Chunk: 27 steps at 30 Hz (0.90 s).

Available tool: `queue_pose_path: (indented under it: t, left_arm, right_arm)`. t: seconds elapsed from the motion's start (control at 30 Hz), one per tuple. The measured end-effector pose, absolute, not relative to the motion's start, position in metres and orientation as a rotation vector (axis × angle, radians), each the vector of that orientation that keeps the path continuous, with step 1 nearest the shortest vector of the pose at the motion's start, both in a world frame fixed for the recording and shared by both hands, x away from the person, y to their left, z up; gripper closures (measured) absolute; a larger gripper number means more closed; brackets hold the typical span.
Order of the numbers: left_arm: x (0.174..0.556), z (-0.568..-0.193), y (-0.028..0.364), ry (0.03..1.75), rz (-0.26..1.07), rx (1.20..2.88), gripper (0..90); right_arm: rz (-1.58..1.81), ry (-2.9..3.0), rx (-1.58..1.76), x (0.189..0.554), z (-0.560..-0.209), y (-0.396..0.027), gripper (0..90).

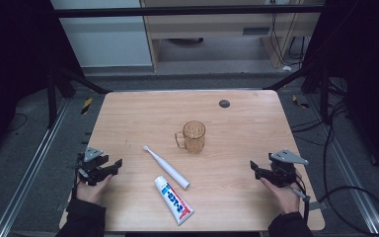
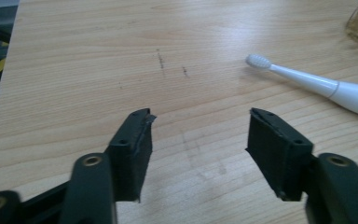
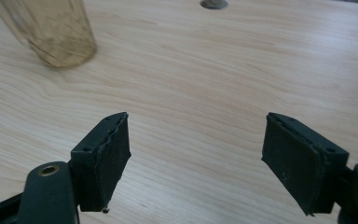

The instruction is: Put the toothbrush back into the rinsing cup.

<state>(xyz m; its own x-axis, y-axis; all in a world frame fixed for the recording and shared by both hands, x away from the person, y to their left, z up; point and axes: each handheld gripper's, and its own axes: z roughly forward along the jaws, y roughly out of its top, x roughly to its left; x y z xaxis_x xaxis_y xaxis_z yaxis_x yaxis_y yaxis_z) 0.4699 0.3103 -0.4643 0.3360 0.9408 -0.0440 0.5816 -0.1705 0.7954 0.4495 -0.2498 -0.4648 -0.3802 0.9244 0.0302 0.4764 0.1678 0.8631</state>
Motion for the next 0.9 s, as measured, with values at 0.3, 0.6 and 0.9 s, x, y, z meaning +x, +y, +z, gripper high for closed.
queue_pose_path:
  t: [0.3, 0.6, 0.9]
  left_arm:
    - [0.468, -0.464, 0.309, 1.340, 0.590, 1.866, 53.8]
    - [0.469, -0.465, 0.306, 1.333, 0.579, 1.884, 57.1]
    - [0.469, -0.465, 0.307, 1.339, 0.582, 1.890, 58.5]
  right_arm:
    - [1.190, 2.019, 1.232, 0.444, -0.452, -0.223, 26.6]
    - [1.245, 2.091, 1.159, 0.444, -0.436, -0.192, 31.4]
    - [1.243, 2.187, 1.109, 0.447, -0.432, -0.162, 37.2]
